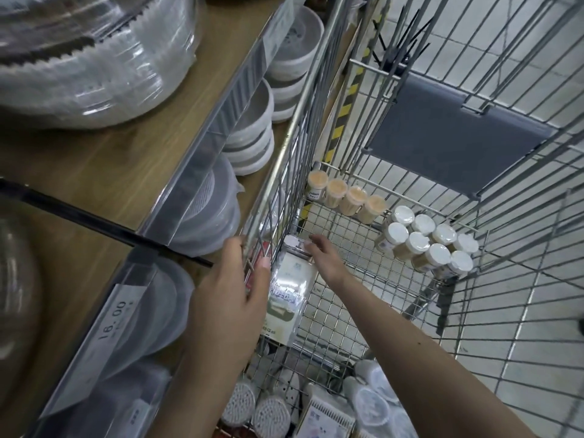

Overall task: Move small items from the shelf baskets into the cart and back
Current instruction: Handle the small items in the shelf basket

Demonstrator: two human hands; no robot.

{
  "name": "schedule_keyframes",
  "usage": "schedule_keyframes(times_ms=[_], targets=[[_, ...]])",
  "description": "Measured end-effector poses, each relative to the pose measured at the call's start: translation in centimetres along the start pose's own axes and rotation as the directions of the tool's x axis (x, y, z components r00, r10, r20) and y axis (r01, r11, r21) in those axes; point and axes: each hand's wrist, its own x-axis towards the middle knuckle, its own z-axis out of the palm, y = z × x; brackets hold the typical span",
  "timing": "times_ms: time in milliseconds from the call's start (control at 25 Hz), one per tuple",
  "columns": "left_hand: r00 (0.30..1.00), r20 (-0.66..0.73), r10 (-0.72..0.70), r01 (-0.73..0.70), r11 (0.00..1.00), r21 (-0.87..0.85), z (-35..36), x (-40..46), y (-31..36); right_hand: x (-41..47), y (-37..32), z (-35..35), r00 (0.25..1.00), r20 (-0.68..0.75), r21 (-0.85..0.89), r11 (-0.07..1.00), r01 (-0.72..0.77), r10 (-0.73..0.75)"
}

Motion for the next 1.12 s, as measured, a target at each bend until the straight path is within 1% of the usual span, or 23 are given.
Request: schedule_keyframes(times_ms=[80,160,280,360,440,520,560,640,720,760,840,920,1000,1040,1120], targets=[[1.000,-0.015,0.001,-0.001,1.000,0.007,0.0,0.0,0.0,-0.7,-0.2,-0.5,0.999,-0.035,-0.005,1.000,-0.011,0.011],[1.000,-0.022,-0.017,0.017,1.000,-0.001,0.1,0.1,0.0,-2.3,-0.3,-1.3,0.994,-0.109,-0.038,0.999,-0.011,0.007],[1.000,-0.002,-0.023,0.023,1.000,-0.019,0.1,-0.1,-0.1,-6.8,-0.4,-3.0,0.963,-0.266,-0.172,0.985,0.002,-0.048],[0.998,0.045,-0.040,0.039,0.999,0.028,-0.3,-0.5,0.2,-10.8,-0.3,-4.1,0.952,-0.290,-0.304,0.953,0.002,-0.095],[0.993,0.088,-0.074,0.054,0.976,0.213,-1.1,-1.9,0.7,-14.9,-0.6,-5.2,0.959,-0.251,-0.417,0.909,0.018,-0.134],[0.997,0.071,-0.039,0.012,0.936,0.352,-2.9,-4.9,2.3,-19.9,-1.8,-6.5,0.964,-0.193,-0.509,0.859,0.061,-0.183],[0.996,0.086,0.001,-0.033,0.925,0.378,-3.7,-6.8,3.1,-22.3,-2.3,-6.9,0.963,-0.168,-0.542,0.836,0.088,-0.210],[0.975,0.205,0.087,-0.164,0.903,0.397,-5.5,-10.8,5.2,-27.1,-3.3,-7.6,0.951,-0.122,-0.604,0.781,0.156,-0.284],[0.939,0.331,0.094,-0.231,0.885,0.404,-7.2,-15.1,7.1,-31.7,-4.3,-8.3,0.930,-0.073,-0.668,0.710,0.223,-0.361],[0.926,0.371,0.067,-0.228,0.883,0.410,-8.0,-17.0,7.6,-33.7,-4.5,-8.5,0.921,-0.039,-0.695,0.673,0.254,-0.388],[0.930,0.368,0.011,-0.171,0.899,0.404,-9.4,-21.0,7.3,-37.7,-4.6,-8.6,0.895,0.052,-0.736,0.588,0.335,-0.444],[0.949,0.307,-0.063,-0.039,0.948,0.317,-10.6,-25.8,6.7,-41.8,-4.3,-8.5,0.872,0.152,-0.751,0.519,0.408,-0.466],[0.965,0.215,-0.148,0.114,0.981,0.159,-12.1,-30.7,6.1,-44.8,-3.7,-7.8,0.860,0.242,-0.744,0.483,0.462,-0.450],[0.968,0.167,-0.187,0.171,0.979,0.108,-13.1,-33.2,5.8,-46.1,-3.5,-7.1,0.850,0.296,-0.739,0.458,0.493,-0.436],[0.958,0.061,-0.281,0.279,0.959,0.042,-15.2,-38.7,4.5,-49.1,-3.2,-4.8,0.806,0.416,-0.716,0.396,0.575,-0.421]])
